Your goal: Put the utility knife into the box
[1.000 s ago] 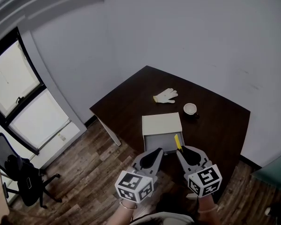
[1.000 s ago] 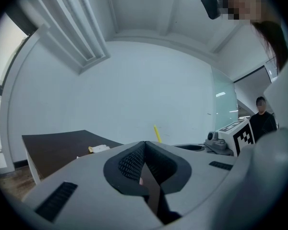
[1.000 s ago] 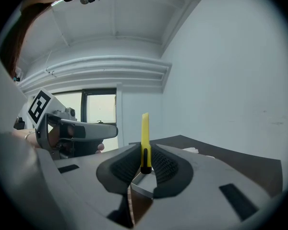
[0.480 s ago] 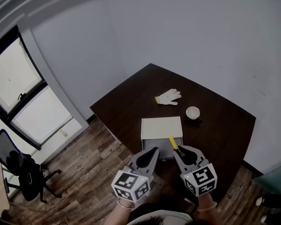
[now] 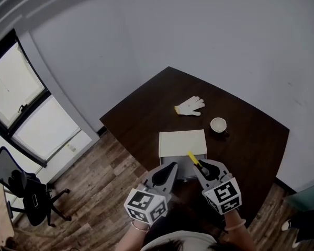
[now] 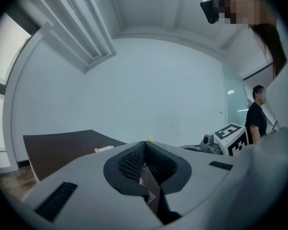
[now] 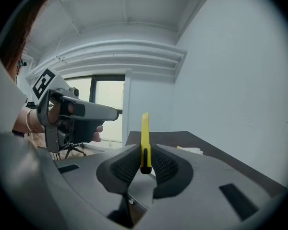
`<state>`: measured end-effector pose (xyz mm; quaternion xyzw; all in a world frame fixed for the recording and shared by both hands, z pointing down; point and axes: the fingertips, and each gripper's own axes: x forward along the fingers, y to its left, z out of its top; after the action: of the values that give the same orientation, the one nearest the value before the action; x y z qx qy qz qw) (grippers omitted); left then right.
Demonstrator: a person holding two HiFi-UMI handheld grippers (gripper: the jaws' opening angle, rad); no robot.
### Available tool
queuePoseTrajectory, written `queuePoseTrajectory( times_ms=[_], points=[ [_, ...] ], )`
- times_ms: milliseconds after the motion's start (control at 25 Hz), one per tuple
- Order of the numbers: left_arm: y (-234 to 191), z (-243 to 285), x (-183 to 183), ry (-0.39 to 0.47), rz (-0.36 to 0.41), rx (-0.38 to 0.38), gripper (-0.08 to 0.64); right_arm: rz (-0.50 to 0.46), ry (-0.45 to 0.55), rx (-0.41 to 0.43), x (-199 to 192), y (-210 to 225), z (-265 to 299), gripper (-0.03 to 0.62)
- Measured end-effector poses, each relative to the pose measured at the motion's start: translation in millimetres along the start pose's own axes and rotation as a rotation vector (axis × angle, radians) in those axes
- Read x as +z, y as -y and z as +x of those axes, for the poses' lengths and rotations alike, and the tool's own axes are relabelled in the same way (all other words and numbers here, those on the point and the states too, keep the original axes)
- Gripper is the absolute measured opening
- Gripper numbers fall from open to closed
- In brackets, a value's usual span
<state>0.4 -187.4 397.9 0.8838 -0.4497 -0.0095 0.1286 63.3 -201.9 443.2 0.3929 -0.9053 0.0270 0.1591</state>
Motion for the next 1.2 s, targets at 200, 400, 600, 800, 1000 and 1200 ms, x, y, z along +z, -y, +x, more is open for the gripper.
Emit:
queuePoseTrajectory(
  times_ms=[200,400,600,800,1000,1200],
  points=[
    [-17,10,0,-0.011,-0.003,-0.020,0.017,-0.034,-0.034,0.003,-8,4,19,0.071],
    [-33,15,-2,-0.020,-0.001,-0.038,0.017,-0.058,-0.091,0.020,-22,1,38,0.071],
    [-50,18,-5,-0.028,-0.001,-0.049,0.017,-0.101,-0.137,0.037,-36,-2,57,0.071],
    [-65,21,-6,-0.035,-0.008,-0.060,0.017,-0.147,-0.189,0.054,-51,-6,74,0.071],
    [-76,27,-8,-0.036,-0.011,-0.077,0.017,-0.206,-0.235,0.070,-63,-8,89,0.071],
    [-82,34,-11,-0.039,-0.015,-0.094,0.017,-0.259,-0.278,0.095,-79,-8,102,0.071]
  ],
)
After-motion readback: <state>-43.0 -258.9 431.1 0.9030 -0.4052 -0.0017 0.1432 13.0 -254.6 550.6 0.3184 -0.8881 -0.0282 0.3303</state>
